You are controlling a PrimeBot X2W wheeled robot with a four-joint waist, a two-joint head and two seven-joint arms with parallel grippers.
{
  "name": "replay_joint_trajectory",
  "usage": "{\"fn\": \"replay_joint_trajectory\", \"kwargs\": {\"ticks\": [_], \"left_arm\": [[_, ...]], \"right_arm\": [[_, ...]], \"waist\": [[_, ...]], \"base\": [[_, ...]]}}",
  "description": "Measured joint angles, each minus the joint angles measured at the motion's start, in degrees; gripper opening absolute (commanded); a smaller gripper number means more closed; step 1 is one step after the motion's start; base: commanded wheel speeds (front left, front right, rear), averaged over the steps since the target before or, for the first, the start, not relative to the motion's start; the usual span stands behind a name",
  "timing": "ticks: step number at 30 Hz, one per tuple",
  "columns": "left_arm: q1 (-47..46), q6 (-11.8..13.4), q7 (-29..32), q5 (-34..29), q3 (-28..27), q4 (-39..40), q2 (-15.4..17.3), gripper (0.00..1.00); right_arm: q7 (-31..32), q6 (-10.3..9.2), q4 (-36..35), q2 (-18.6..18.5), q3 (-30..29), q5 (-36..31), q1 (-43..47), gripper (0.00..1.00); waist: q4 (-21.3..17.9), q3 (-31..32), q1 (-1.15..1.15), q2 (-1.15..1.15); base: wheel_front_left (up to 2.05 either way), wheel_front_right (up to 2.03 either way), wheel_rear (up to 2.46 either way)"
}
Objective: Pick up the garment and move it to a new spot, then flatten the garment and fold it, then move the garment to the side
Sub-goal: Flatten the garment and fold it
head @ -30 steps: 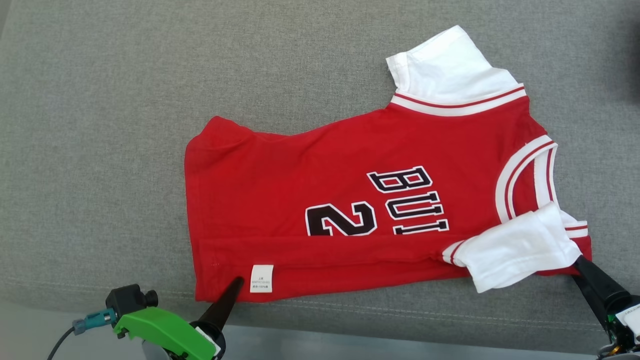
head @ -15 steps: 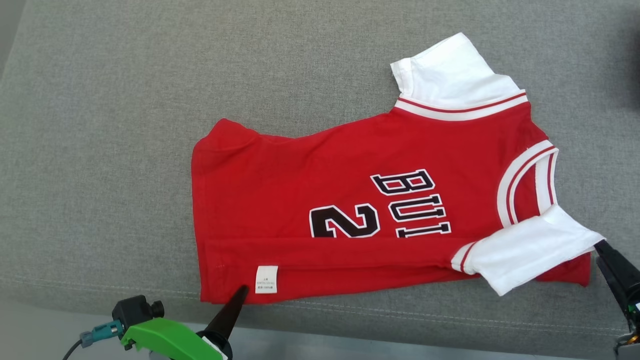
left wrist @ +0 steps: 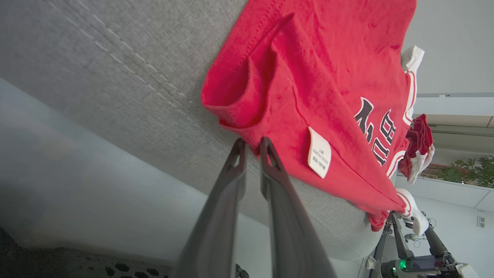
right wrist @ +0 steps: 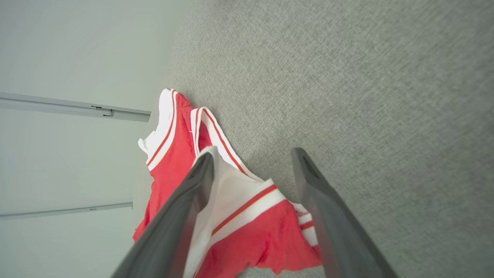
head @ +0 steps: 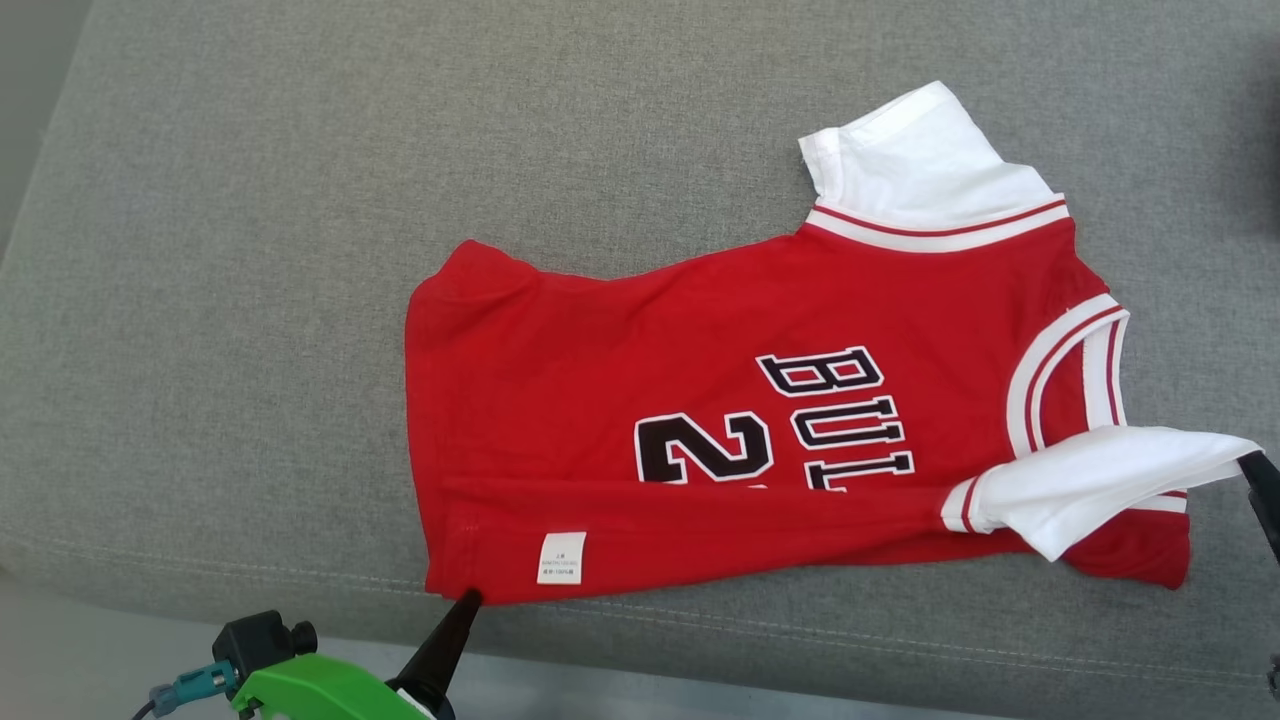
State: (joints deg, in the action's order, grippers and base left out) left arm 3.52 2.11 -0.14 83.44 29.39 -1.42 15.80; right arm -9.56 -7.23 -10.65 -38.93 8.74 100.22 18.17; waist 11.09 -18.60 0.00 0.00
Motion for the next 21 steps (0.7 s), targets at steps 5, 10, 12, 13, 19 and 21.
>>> {"fn": "replay_joint_trajectory", "kwargs": {"ticks": [5, 10, 12, 13, 19, 21], "left_arm": [[0.2, 0.4, 0.0, 0.0, 0.2, -0.3, 0.2, 0.13], [0.4, 0.5, 0.0, 0.0, 0.5, -0.7, 0.1, 0.13], [0.4, 0.5, 0.0, 0.0, 0.6, -0.8, 0.1, 0.13], [0.4, 0.5, 0.1, -0.1, 0.7, -0.8, 0.1, 0.13], [0.2, 0.5, 0.1, -1.2, 1.6, -1.0, 0.1, 0.13], [0.1, 0.5, 0.1, -2.2, 1.8, -0.9, -0.1, 0.13]], "right_arm": [[0.1, 0.0, -0.4, -2.1, 1.1, -2.0, -0.3, 1.0], [1.4, 0.0, -1.6, -3.2, 3.5, -2.9, -1.1, 1.0], [2.0, 0.0, -1.7, -3.7, 4.4, -3.2, -1.9, 1.0], [2.4, 0.0, -1.7, -4.0, 5.0, -3.5, -2.3, 1.0], [3.9, 0.0, -1.5, -6.2, 6.1, -5.8, -6.4, 1.0], [4.2, 0.0, -1.4, -6.7, 6.2, -6.0, -7.6, 1.0]], "waist": [[0.4, 0.4, 0.0, 0.0], [1.0, 0.6, 0.0, 0.0], [1.1, 0.7, 0.0, 0.0], [1.2, 0.7, 0.0, 0.0], [1.9, 1.1, 0.0, 0.0], [2.4, 1.2, 0.0, 0.0]], "base": [[0.0, 0.0, 0.0], [0.0, 0.0, 0.0], [0.0, 0.0, 0.0], [0.0, 0.0, 0.0], [0.0, 0.0, 0.0], [0.0, 0.0, 0.0]]}}
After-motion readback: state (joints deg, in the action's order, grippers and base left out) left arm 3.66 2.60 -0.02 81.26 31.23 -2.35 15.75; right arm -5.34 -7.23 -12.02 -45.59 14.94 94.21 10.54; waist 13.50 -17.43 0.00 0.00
